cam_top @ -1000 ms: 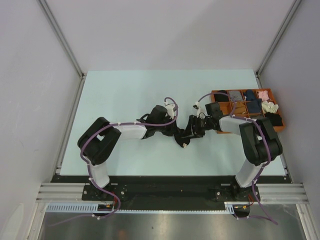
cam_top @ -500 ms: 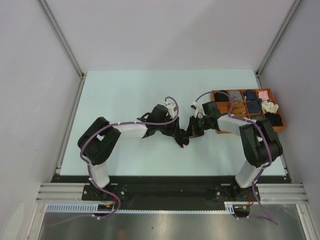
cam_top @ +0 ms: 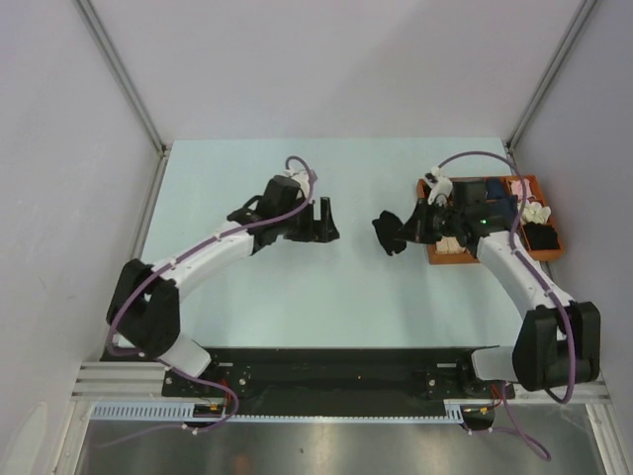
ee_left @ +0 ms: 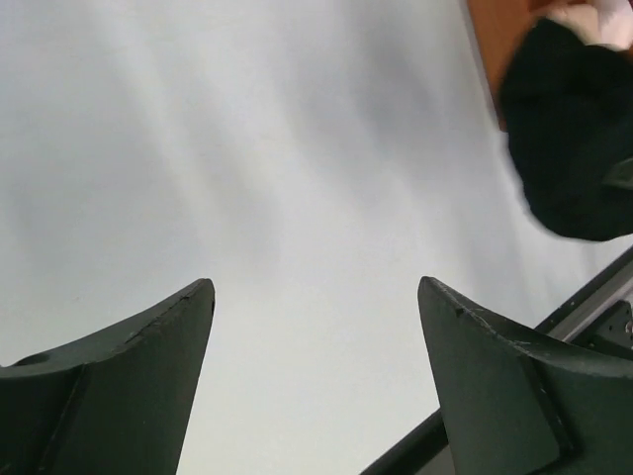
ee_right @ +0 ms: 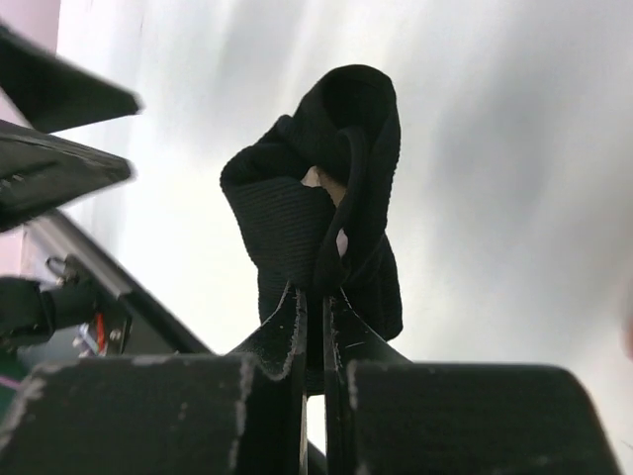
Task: Roll the underwear
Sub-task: Pick up the underwear from the center of the board, then place the underwear in the storage box.
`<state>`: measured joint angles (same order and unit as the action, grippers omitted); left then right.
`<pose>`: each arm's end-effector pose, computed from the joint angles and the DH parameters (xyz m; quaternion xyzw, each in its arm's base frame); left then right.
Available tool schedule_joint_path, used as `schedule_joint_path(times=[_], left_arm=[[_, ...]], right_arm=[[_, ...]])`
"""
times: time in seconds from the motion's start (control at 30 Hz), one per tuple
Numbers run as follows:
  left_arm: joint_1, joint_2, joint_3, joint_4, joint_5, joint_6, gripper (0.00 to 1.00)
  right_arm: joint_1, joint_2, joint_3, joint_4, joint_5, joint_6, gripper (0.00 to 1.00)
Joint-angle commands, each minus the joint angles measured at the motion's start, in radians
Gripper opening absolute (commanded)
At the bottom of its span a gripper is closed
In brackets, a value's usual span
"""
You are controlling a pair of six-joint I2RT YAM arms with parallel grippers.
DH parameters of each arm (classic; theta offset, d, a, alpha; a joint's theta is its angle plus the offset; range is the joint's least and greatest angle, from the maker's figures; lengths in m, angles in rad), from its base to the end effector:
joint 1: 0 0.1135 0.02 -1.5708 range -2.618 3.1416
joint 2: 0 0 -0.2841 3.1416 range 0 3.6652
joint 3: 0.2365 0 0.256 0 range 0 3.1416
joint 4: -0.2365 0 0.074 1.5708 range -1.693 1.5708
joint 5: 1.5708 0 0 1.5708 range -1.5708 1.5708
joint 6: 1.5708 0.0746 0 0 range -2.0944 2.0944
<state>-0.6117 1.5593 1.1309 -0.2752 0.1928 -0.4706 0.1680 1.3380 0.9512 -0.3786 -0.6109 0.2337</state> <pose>0.3031 -0.2301 0.2535 0.1040 0.8981 -0.2903 0.3134 0.2936 0.0932 0.2580 -0.0890 0.8808 0.3457 0.3111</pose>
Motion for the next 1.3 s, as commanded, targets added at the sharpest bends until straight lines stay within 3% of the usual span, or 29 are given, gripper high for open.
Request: schedule_joint_path(times=[0.0, 0.2, 0.53, 0.97, 1.27], left_arm=[[0.055, -0.120, 0.062, -0.183, -0.023, 0.021, 0.89], [0.090, -0.223, 0.067, -0.234, -0.049, 0.150, 0.90], [0.107, -0.406, -0.048, -0.139, -0.085, 0.250, 0.97], [0.128, -0.409, -0.066, -0.116, -0.029, 0.228, 0.98], [0.139, -0.406, -0.069, -0.111, -0.009, 0.222, 0.98]], right_arm=[[-0.084, -0.091, 0.084, -0.126, 0.069, -0.079, 0.00], [-0.160, -0.089, 0.136, -0.115, 0.295, -0.145, 0.00], [-0.190, 0.157, 0.188, 0.076, 0.548, -0.192, 0.00], [-0.203, 0.325, 0.271, 0.147, 0.603, -0.231, 0.00], [-0.200, 0.425, 0.314, 0.069, 0.579, -0.253, 0.00]])
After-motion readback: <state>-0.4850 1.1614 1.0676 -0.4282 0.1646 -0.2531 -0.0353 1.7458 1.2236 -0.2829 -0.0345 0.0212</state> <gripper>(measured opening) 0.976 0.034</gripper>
